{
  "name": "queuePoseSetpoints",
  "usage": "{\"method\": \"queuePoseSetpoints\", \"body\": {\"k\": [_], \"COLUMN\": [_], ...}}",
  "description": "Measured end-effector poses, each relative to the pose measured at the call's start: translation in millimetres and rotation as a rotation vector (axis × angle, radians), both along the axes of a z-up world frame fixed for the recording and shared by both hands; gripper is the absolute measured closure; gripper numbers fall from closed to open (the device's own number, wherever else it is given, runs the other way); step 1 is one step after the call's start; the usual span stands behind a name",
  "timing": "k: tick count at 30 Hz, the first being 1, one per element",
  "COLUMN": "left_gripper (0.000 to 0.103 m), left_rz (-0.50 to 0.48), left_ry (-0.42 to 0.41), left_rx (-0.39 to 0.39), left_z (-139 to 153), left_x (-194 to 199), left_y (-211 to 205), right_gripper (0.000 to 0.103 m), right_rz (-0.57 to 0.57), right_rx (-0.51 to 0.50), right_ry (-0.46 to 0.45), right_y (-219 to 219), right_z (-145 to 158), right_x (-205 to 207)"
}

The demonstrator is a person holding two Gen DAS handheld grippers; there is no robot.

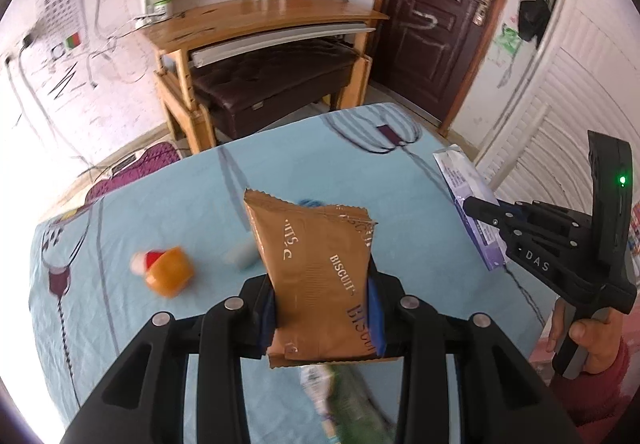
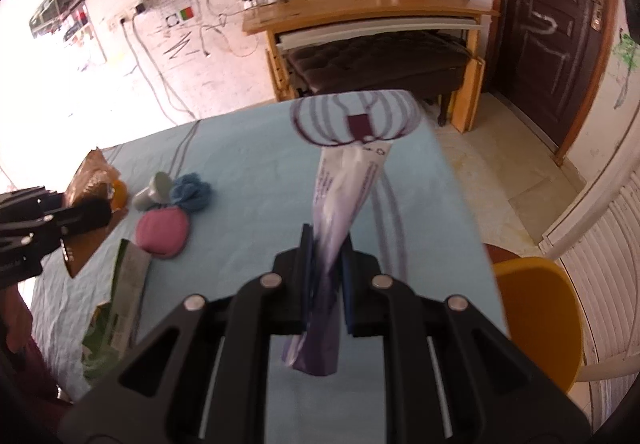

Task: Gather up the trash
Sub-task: 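Lift and carry the biscuit packet and tube with both tools toward the yellow bin, then open both tools over the yellow bin to drop the packet and tube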

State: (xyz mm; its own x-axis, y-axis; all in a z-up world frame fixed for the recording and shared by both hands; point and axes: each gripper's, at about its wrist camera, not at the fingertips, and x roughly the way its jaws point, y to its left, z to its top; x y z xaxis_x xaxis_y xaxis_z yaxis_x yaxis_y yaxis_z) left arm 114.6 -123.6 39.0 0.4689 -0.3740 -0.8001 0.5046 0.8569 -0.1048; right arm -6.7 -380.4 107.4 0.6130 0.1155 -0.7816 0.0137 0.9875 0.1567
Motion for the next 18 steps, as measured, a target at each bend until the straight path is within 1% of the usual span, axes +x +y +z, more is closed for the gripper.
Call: {"method": "queuePoseSetpoints", "body": {"k": [4, 9, 13, 18], "left_gripper": [0.071, 0.071, 0.071, 0.071], "left_rz": [-0.059, -0.156, -0.227, -0.307], "left_ry": [-0.012, 0.004, 0.051, 0.134], "left_rx": [0.016, 0.001, -0.022, -0.041], "left_z": [6.1, 15.6, 15.2, 6.0], "left_x": [-4.7, -12.0, -16.5, -21.0], "left_y": [-34.5, -86.4, -131.3, -185.4], "right_gripper": [0.091, 0.091, 0.091, 0.091], "right_rz": [-0.059, -0.163, -0.235, -0.294], "right_rx": [0.005, 0.011, 0.019, 0.034], "right_ry": [-0.009, -0.012, 0.002, 0.025], "right_y": [-33.2, -86.2, -123.3, -155.7], "right_z": [0.4, -1.1, -9.6, -24.1], "right_x": [-9.7, -28.6, -43.6, -54.9]}}
